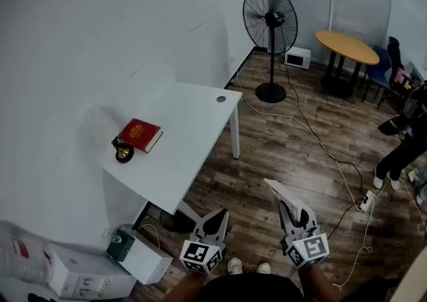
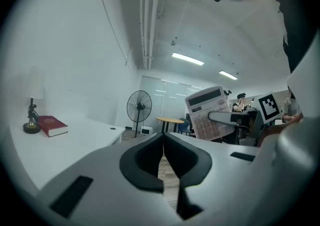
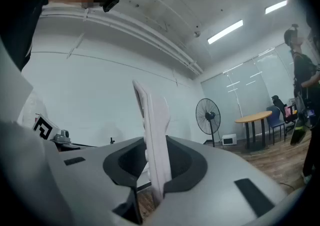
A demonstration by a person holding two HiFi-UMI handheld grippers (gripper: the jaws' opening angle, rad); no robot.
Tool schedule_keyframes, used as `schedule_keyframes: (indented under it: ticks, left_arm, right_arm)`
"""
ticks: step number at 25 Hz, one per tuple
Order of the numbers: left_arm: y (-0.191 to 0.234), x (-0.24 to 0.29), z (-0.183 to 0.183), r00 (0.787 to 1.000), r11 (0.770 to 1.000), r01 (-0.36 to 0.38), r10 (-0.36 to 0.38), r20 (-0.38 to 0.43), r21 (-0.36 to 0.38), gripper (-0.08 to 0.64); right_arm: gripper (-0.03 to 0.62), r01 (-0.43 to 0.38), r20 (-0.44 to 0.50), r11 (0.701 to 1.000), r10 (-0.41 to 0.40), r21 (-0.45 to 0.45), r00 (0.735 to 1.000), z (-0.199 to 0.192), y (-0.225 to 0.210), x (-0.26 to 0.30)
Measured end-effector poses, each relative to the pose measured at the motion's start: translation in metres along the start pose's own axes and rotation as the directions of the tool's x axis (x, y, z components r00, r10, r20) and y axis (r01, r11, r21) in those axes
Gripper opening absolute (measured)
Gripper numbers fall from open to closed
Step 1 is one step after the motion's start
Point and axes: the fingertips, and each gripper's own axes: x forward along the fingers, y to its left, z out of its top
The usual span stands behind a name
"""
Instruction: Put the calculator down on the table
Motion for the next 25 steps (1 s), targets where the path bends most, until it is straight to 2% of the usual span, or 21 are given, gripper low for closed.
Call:
schedule_keyframes:
  ticks: [10, 19, 25]
  left_arm:
    - [0.013, 0.010, 0.003, 1.000, 1.000, 0.018, -0.018, -0.003, 0.020, 0.021]
    - [0.038, 0.023, 0.002, 0.999, 0.999, 0.038, -0.038, -0.009, 0.009, 0.021]
    - [0.061, 0.022, 0.003, 0.999, 0.999, 0.047, -0.047, -0.009, 0.008, 0.021]
  right_arm:
    - [0.103, 0.009, -0.010, 1.000, -0.010, -0.024, 1.000, -0.001, -0.005, 0.022]
    - [0.106, -0.016, 0.033, 0.997, 0.014, 0.072, 0.999, 0.016, 0.002, 0.045]
    - [0.107, 0.001, 0.049, 0.998, -0.004, 0.060, 0.999, 0.017, 0.013, 0.060]
